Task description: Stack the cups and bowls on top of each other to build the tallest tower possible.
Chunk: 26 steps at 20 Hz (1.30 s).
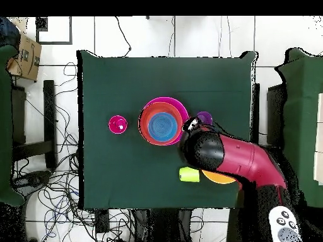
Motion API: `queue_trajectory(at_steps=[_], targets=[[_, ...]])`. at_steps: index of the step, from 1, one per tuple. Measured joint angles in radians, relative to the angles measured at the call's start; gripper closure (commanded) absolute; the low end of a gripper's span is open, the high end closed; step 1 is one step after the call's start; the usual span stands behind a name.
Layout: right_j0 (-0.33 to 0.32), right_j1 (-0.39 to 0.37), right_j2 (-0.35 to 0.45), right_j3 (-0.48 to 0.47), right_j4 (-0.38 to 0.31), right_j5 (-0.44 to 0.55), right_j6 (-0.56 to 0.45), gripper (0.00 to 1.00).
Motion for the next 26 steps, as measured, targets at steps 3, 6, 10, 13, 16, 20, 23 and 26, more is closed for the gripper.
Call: queue_trajectory(at_steps=[3, 6, 10, 13, 16, 20, 23, 26], targets=[[-0.024, 0.0, 0.016, 0.024, -0.036, -0.016, 0.0, 0.0], [-0.047, 0.0, 0.032, 0.044, -0.073, -0.03, 0.0, 0.0], [-0.07, 0.002, 0.053, 0.058, -0.109, -0.043, 0.0, 0.0], [-0.083, 0.005, 0.07, 0.063, -0.129, -0.053, 0.0, 0.0], [-0.106, 0.014, 0.101, 0.071, -0.165, -0.061, 0.0, 0.0], [-0.141, 0.025, 0.145, 0.087, -0.203, -0.062, 0.0, 0.0], [-0.165, 0.035, 0.176, 0.097, -0.24, -0.062, 0.0, 0.0], [-0.176, 0.045, 0.194, 0.099, -0.265, -0.061, 0.0, 0.0]])
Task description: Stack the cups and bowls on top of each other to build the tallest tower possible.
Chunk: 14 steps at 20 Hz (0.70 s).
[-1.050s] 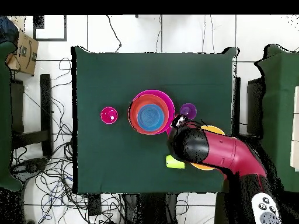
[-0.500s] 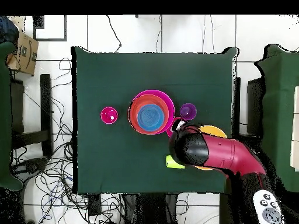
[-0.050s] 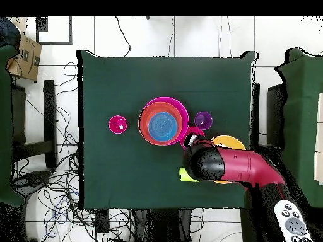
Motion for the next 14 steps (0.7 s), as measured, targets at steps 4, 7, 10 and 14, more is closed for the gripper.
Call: queue_trajectory(at_steps=[4, 7, 10, 14], targets=[[-0.022, 0.015, 0.034, 0.006, -0.04, 0.0, 0.0, 0.0], [-0.04, 0.026, 0.056, 0.013, -0.072, 0.0, 0.0, 0.0], [-0.064, 0.036, 0.081, 0.02, -0.109, 0.0, 0.0, 0.0], [-0.104, 0.061, 0.107, 0.023, -0.165, 0.0, 0.0, 0.0]])
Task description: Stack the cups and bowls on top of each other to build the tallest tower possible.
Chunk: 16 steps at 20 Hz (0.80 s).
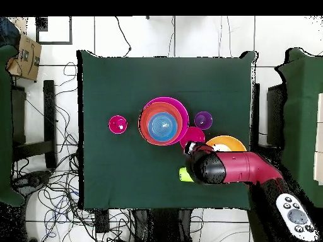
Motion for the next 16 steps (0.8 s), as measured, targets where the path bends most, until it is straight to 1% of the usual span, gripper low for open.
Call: queue_trajectory(at_steps=[3, 7, 12, 16], targets=[[-0.029, 0.017, 0.018, 0.001, -0.044, 0.0, 0.0, 0.0], [-0.059, 0.032, 0.036, 0.001, -0.082, 0.0, 0.0, 0.0], [-0.082, 0.05, 0.055, 0.001, -0.111, 0.0, 0.0, 0.0], [-0.083, 0.063, 0.064, 0.001, -0.13, 0.0, 0.0, 0.0]])
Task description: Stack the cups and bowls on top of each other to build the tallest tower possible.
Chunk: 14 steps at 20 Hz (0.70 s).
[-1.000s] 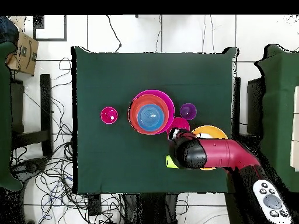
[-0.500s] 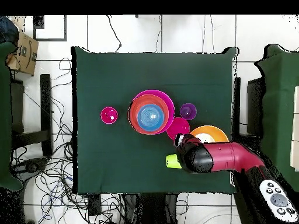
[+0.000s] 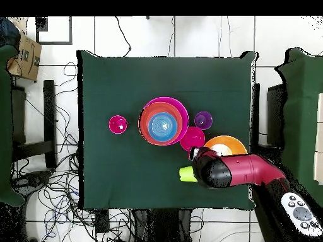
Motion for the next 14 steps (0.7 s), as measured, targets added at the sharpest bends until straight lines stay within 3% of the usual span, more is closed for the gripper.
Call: queue_trajectory(at_steps=[14], targets=[[0.026, 0.099, 0.016, -0.005, -0.104, 0.0, 0.0, 0.0]])
